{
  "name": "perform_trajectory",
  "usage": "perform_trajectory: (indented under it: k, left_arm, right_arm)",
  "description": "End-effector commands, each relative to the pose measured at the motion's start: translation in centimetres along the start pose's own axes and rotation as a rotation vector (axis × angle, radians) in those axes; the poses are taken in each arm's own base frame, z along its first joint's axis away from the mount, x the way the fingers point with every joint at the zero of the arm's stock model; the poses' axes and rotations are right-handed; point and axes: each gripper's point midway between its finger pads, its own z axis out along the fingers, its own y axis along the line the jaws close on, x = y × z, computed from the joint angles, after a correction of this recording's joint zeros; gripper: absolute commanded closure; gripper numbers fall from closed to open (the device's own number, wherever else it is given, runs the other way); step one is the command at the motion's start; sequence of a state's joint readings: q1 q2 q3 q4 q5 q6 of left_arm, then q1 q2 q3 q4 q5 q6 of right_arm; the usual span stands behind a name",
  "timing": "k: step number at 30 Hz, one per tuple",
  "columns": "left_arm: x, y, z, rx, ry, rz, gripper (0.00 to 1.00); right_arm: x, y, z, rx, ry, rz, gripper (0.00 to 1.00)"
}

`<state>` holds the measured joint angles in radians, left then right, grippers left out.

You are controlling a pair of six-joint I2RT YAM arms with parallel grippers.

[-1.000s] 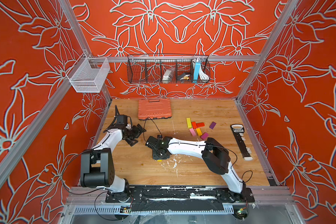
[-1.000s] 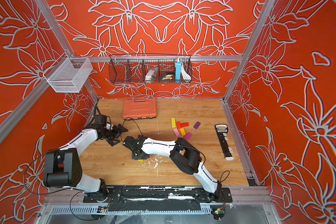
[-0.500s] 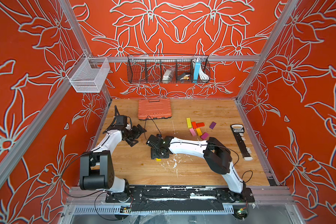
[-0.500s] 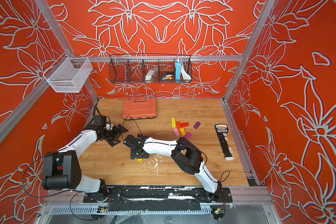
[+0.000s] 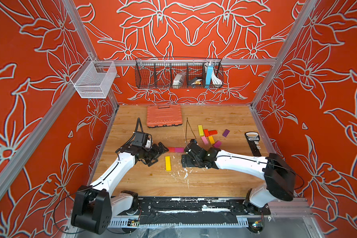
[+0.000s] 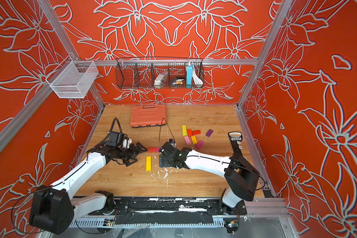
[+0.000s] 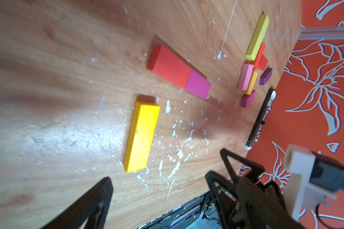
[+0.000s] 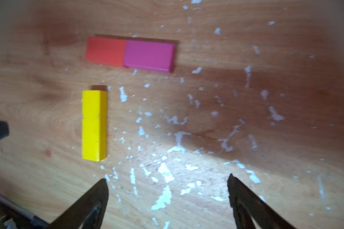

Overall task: Assemble the letter c with building blocks
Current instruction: Assemble the building block at the center of the board.

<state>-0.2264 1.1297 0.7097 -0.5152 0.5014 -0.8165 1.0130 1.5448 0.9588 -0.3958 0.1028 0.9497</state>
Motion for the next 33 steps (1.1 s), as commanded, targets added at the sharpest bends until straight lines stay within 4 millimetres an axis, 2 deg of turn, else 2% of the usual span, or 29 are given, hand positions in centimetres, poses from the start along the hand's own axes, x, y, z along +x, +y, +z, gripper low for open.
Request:
perform_trajectory:
  k: [1,7,12,18,24,33]
  left_arm:
    - [1.2,0.3,0.7,-0.03,-0.032,-0.036,0.02]
    - [3.8,0.9,3.1,-0.092,-0.012,0.002,0.01]
    - [4.8,1.2,5.1,-0.11,0.008,0.005,0.02]
    - [5.4,0.9,6.5,-0.113,0.016,0.016,0.01]
    - [5.4,0.9,7.3,-0.111,0.011,0.0,0.02]
    - [4.7,1.4,7.3,-0.135,-0.03,0.003,0.01]
  right_arm:
    - [-0.8,-2.3,-0.2,0.033,-0.095,0.008,0.02]
    - [1.2,-6.0,0.5,0.025,-0.129,0.089,0.02]
    - [1.7,-7.1,0.8,-0.014,-0.146,0.131,0.02]
    - [2.1,-8.3,1.3,-0.024,-0.12,0.174,0.02]
    - [1.9,-7.8,1.0,-0.072,-0.138,0.154,0.02]
    - [1.4,-4.9,0.6,-0.235,-0.158,0.074,0.02]
